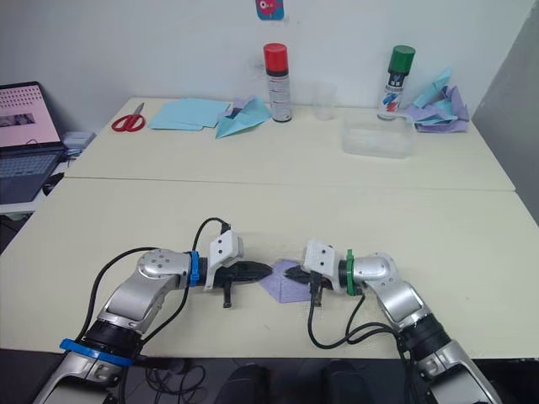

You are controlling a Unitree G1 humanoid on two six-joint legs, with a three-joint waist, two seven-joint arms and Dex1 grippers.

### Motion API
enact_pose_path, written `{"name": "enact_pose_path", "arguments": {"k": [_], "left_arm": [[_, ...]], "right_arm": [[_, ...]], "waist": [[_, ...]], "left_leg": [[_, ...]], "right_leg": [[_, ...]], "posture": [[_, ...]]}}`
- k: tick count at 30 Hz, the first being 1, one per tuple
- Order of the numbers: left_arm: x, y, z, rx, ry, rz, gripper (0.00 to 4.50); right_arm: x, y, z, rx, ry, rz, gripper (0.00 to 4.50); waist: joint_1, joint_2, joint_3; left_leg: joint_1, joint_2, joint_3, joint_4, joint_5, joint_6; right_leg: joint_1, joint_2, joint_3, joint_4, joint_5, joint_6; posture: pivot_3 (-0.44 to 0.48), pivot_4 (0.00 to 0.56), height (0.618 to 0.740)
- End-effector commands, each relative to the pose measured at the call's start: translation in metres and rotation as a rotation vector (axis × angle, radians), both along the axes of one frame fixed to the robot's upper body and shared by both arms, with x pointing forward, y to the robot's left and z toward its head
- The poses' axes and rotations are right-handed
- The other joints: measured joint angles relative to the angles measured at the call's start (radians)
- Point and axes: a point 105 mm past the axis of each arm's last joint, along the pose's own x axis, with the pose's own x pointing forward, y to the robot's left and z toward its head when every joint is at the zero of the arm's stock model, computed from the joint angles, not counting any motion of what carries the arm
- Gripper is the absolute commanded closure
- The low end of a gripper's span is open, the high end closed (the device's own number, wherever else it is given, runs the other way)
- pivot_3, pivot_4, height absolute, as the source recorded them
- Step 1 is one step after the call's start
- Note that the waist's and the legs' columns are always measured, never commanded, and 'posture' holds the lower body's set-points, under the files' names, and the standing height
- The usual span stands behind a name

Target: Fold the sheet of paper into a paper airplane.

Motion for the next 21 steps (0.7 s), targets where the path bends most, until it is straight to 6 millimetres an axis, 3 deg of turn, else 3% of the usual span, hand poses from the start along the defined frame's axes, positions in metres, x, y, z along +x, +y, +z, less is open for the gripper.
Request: {"name": "enact_pose_path", "arguments": {"k": [1, 6, 14, 19, 21], "left_arm": [[-0.003, 0.006, -0.021, 0.057, 0.054, 0.036, 4.5], [-0.004, 0.006, -0.024, 0.058, 0.063, 0.044, 4.5], [-0.002, 0.005, -0.026, 0.056, 0.065, 0.051, 4.5], [-0.001, 0.005, -0.024, 0.048, 0.065, 0.052, 4.5], [0.0, 0.005, -0.023, 0.044, 0.064, 0.054, 4.5]], "right_arm": [[-0.003, -0.011, -0.009, -0.065, 0.001, 0.006, 4.49], [-0.005, -0.033, -0.017, -0.133, 0.041, -0.023, 4.49], [-0.004, -0.068, -0.006, -0.15, 0.055, -0.112, 4.49], [-0.004, -0.045, 0.037, 0.085, -0.022, -0.082, 4.49], [-0.005, -0.037, 0.045, 0.129, -0.041, -0.064, 4.49]], "waist": [[0.0, 0.0, -0.002], [0.0, 0.0, -0.003], [0.0, -0.001, -0.005], [-0.001, -0.001, -0.005], [-0.001, -0.001, -0.005]], "left_leg": [[0.001, 0.0, 0.0, 0.0, 0.0, 0.0], [0.015, 0.0, 0.0, -0.002, 0.0, 0.0], [0.016, 0.0, 0.0, -0.002, 0.0, 0.0], [0.016, 0.0, -0.001, -0.002, 0.0, 0.0], [0.016, 0.001, -0.001, -0.002, 0.0, 0.0]], "right_leg": [[0.001, 0.0, 0.0, 0.0, 0.0, 0.0], [0.016, -0.002, 0.0, -0.002, -0.002, -0.003], [0.017, -0.005, 0.0, -0.002, -0.002, -0.003], [0.017, -0.005, 0.0, -0.002, -0.002, -0.003], [0.017, -0.005, 0.0, -0.002, -0.002, -0.003]], "posture": [[0.0, 0.15, 0.74], [0.0, 0.15, 0.74], [0.0, 0.15, 0.74], [0.0, 0.15, 0.74], [0.0, 0.15, 0.74]]}}
